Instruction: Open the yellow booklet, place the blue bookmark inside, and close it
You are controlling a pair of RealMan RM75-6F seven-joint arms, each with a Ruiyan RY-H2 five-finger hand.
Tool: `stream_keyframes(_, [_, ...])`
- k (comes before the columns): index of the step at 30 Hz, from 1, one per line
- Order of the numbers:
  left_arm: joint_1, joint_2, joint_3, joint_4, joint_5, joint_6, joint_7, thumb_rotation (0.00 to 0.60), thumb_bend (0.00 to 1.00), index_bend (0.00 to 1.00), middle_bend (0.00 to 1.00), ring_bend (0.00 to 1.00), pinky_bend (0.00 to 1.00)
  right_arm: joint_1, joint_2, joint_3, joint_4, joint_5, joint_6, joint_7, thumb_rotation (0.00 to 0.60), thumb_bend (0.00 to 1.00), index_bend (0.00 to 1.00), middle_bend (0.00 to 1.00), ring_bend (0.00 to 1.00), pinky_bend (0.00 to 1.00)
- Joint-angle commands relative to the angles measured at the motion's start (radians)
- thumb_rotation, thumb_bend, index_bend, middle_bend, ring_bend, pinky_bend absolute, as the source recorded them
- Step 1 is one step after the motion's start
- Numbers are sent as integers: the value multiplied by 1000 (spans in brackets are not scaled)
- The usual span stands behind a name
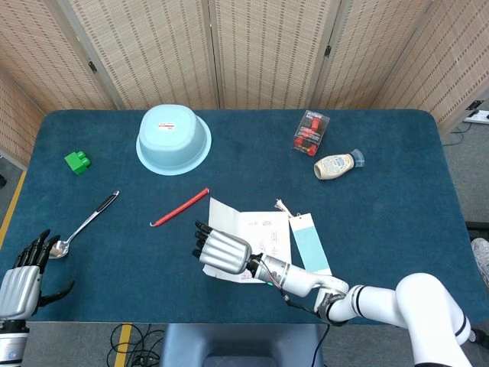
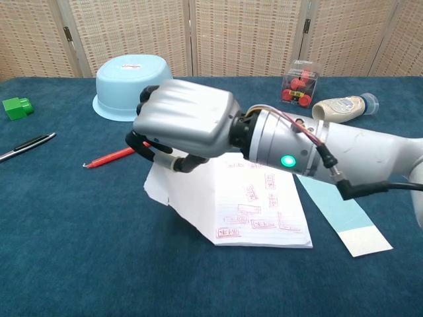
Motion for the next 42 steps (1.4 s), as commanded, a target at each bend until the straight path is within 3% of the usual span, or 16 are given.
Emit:
stream_keyframes(1, [0,0,0,1,0,-1,0,600,232,117,41,94,168,21,-18,9,19,16,-22,-2,600,482,789,607,381,246])
stream_keyframes(5, [1,1,1,0,0,-1,0,600,233,116,41,94,168,44,-48,23,52,52,-55,-23,600,468,789,596,381,245])
stream_keyframes(7, [2,1,1,1,-1,-2,-1,600,232,116,41,94,168,47,-55,28,52,67,-63,-38,600,408,732,531,354,243])
stream_keyframes(8, [3,1,1,2,-2,-2,-2,600,232,116,41,94,168,47,-57,30,48,75,-66,-48,600,367,655,483,325,236])
stream_keyframes(12, [3,0,-2,5,-5,-3,-4,600,232,116,41,94,168,42,-55,39,18,95,-45,-58,600,153,100,222,184,159])
stream_keyframes(13, [2,0,-2,5,-4,-4,-3,600,232,116,41,94,168,42,-54,41,12,97,-38,-59,600,109,21,172,162,140])
stream_keyframes(14, [1,0,-2,4,-3,-5,-2,600,232,116,41,94,168,41,-51,43,5,99,-29,-58,600,89,4,149,154,135])
stream_keyframes(19, [-1,-1,-3,2,-3,-9,1,600,232,116,41,94,168,32,-23,47,-33,110,1,-36,600,4,0,53,100,124])
stream_keyframes(25, [2,3,-4,2,-1,-3,-2,600,232,116,41,94,168,-5,67,33,-109,109,52,-34,600,0,0,62,93,121])
stream_keyframes(33, [-3,-4,-1,7,5,-11,-5,600,232,117,41,94,168,-96,296,-67,-261,89,70,-61,600,56,0,231,146,239])
stream_keyframes(42, [-16,-5,-4,-10,17,-19,12,600,232,117,41,94,168,-173,472,-211,-302,36,42,-74,600,72,119,262,163,248])
